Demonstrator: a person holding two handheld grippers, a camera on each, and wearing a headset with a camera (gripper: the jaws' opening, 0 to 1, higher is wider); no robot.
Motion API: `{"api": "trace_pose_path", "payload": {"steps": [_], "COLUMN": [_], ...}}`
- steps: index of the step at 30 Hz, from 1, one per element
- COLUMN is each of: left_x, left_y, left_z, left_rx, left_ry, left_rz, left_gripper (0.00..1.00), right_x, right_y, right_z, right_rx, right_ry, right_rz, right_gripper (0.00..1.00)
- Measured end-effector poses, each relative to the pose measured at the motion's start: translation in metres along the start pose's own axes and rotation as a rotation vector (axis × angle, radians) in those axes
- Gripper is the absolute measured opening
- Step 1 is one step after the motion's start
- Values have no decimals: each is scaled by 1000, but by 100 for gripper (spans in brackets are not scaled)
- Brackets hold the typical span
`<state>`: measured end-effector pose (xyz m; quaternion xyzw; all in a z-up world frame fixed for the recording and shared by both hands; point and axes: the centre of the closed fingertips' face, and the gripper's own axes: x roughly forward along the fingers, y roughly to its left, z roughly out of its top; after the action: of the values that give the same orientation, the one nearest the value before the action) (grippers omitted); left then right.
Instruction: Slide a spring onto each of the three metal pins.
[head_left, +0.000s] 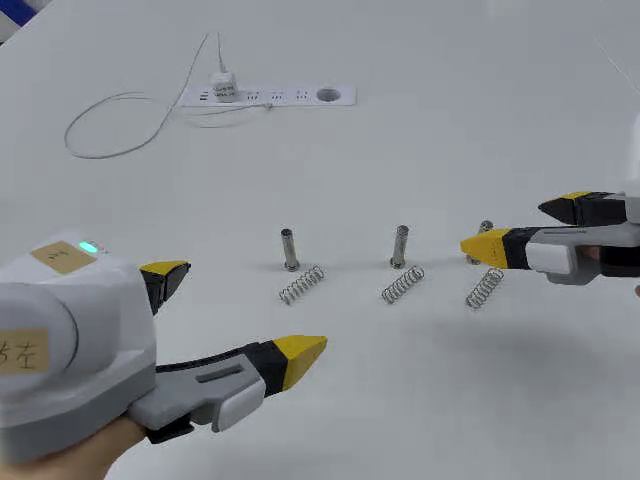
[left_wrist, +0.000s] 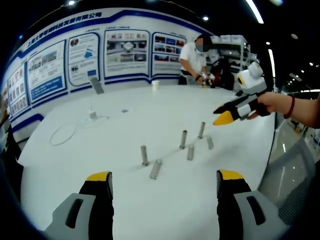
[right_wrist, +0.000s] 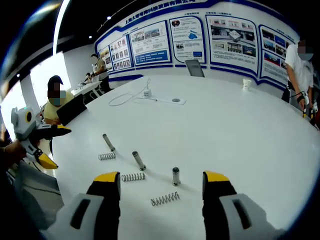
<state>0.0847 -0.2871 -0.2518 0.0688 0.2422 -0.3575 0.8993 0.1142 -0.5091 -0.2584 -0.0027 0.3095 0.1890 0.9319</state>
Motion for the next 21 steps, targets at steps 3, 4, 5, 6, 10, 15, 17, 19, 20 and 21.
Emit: {"api": "trace_pose_path", "payload": {"steps": [3,4,5,6,10,15,17,19,20,21], "left_x": [0,0,-1,-1,-1,1,2,4,5,6], "left_y": [0,1,1,2,3,6,6,8,8,9], "left_z": [-1,-1,-2,-3,-4,-6,-6,-6,-6,-6], "left_rx": [-2,-1,-1,-1,-9,-9,-5,0,0,-2], "left_ry": [3,4,6,10,13,24,30,34,35,37], "left_rz": [0,1,3,5,4,8,7,7,6,3], "left_gripper": [85,85,85,84,80,76,75,73,73,72], "right_x": [-3,-5,-6,-7,-12,-17,-19,-21,-22,-23], "right_y": [5,8,9,11,17,23,26,29,30,31], "right_z": [-1,-1,-1,-1,-1,-1,-2,-4,-5,-5], "right_rx": [0,-5,-6,-9,-18,-17,-20,-32,-37,-40], "right_ry": [-12,-20,-24,-30,-44,-65,-72,-75,-78,-83], "right_rz": [12,20,26,33,51,66,76,81,82,83], "right_gripper": [72,73,73,75,77,78,78,79,79,79]}}
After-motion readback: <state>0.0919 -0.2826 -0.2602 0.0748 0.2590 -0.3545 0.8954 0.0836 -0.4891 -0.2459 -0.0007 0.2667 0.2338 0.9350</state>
